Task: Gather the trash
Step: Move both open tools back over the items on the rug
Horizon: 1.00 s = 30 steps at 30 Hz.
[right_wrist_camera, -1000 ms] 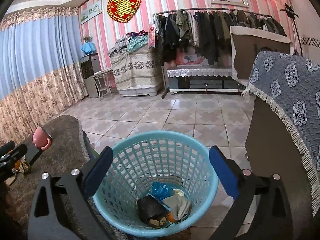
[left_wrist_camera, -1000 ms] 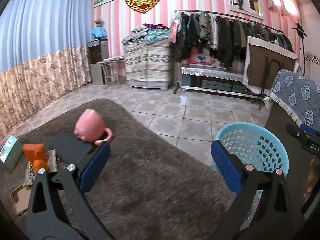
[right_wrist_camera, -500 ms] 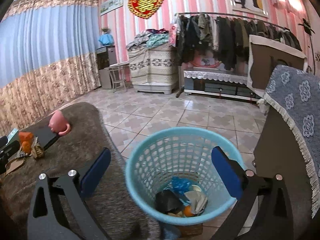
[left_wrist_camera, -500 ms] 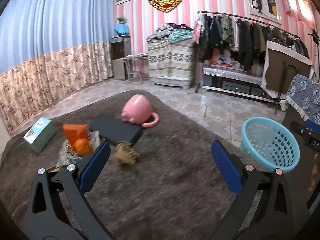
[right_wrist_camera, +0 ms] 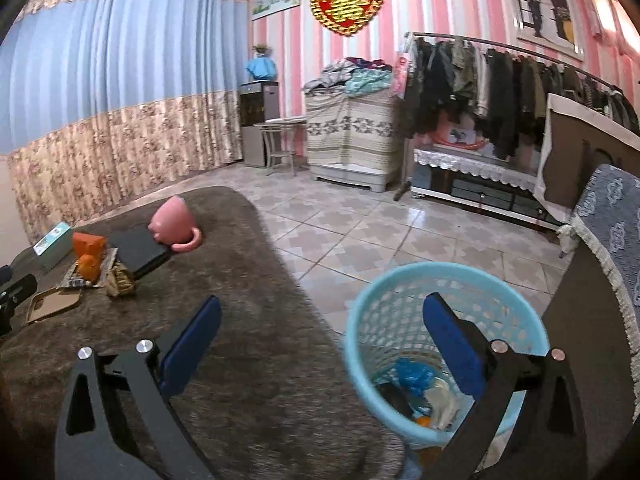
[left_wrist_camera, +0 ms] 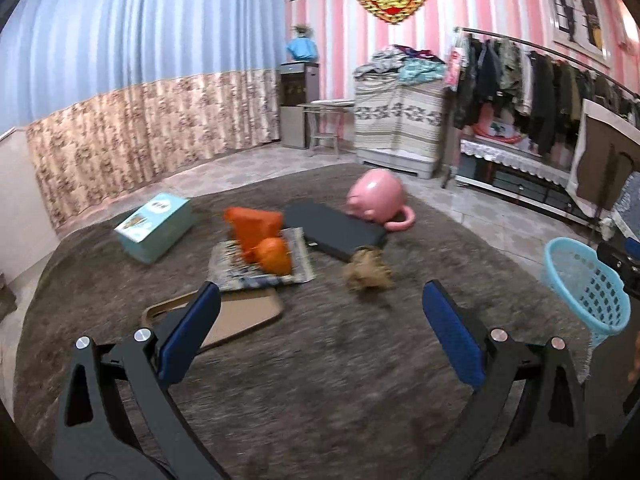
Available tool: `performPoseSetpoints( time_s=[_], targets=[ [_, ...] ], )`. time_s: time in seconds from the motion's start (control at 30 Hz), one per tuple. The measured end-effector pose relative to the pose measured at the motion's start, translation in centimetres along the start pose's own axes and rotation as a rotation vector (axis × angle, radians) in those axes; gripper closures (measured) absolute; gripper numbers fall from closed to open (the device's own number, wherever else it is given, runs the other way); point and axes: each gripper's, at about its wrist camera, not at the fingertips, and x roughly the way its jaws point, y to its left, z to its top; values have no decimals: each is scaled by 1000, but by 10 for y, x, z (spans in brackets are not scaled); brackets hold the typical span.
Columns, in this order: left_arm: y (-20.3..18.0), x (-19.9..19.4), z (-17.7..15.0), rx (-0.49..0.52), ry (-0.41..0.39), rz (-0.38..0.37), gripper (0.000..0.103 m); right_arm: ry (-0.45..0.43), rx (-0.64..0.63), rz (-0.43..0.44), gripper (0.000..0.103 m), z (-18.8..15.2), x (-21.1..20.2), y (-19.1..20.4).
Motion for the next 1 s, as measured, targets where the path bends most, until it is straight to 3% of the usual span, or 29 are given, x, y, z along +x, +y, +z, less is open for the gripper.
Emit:
performPoseSetpoints(
  time_s=[0.43, 1.0],
  targets=[
    [85, 20, -16, -99, 42, 158, 6, 46, -109, 141, 5, -2, 42, 81],
    [125, 42, -22, -130, 72, 225, 6, 133, -304, 332, 5, -3, 104, 200]
  ],
)
